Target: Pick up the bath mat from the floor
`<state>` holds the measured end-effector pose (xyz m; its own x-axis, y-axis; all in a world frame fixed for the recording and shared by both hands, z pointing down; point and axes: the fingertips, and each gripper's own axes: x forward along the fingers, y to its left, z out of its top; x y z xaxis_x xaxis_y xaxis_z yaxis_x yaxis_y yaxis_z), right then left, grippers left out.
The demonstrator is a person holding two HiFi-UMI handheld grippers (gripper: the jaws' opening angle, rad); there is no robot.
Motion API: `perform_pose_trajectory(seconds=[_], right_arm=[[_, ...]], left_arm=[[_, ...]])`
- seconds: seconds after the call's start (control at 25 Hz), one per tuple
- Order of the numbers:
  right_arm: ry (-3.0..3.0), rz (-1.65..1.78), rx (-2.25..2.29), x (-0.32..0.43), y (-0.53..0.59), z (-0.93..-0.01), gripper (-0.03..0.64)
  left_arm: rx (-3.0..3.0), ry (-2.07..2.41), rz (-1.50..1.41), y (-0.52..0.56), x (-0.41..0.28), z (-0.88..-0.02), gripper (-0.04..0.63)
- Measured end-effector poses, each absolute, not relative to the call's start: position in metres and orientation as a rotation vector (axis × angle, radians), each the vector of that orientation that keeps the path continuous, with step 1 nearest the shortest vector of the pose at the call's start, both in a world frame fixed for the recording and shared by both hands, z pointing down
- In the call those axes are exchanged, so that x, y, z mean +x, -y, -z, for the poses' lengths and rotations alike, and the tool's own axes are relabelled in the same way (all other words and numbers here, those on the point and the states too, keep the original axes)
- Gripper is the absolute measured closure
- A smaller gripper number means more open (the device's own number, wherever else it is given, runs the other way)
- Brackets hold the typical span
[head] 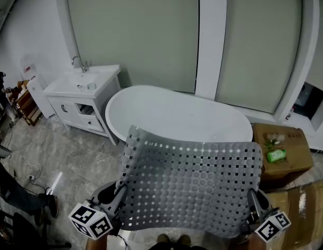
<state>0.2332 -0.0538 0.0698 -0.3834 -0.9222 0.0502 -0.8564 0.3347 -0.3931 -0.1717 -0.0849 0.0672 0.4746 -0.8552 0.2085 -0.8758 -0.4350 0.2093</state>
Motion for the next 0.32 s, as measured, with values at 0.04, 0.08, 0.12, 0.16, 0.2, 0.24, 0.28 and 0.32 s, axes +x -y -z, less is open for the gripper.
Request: perform_pose_trajectory(seconds=[0.04, 0.08, 0.12, 0.16, 0.2, 0.24, 0.28, 0.32], right_arm=[[-2.411, 0.539, -1.63, 0.2337, 0.0519, -0.0704, 0.567], [-2.409, 0.54, -1.633, 0.2344, 0.0505, -0.0713, 0.568], [-2.408, 0.542, -1.636, 0.2348, 0.0496, -0.0723, 0.568], [-2.407, 0.543, -1.638, 0.2347, 0.049, -0.0731, 0.568], [-2.407, 0.543, -1.639, 0.2343, 0.0485, -0.0737, 0.568], [-2.406, 0.543, -1.639, 0.2336, 0.0479, -0.0742, 0.568], [-2.406, 0.542, -1.639, 0.2329, 0.0472, -0.0747, 0.568], [-2.405, 0.541, -1.638, 0.2323, 0.0464, -0.0752, 0.568]], left_arm=[[2.44, 1.469, -0.103, 0.0836, -0.1705, -0.0675, 0.509], [2.443, 1.466, -0.105, 0.0827, -0.1697, -0.0681, 0.511], [2.444, 1.464, -0.106, 0.082, -0.1694, -0.0685, 0.511], [2.445, 1.464, -0.107, 0.0816, -0.1696, -0.0687, 0.511], [2.446, 1.464, -0.107, 0.0812, -0.1704, -0.0689, 0.511], [2.446, 1.465, -0.107, 0.0808, -0.1714, -0.0691, 0.511], [2.447, 1.466, -0.107, 0.0804, -0.1726, -0.0693, 0.511], [2.447, 1.468, -0.107, 0.0799, -0.1737, -0.0695, 0.511]])
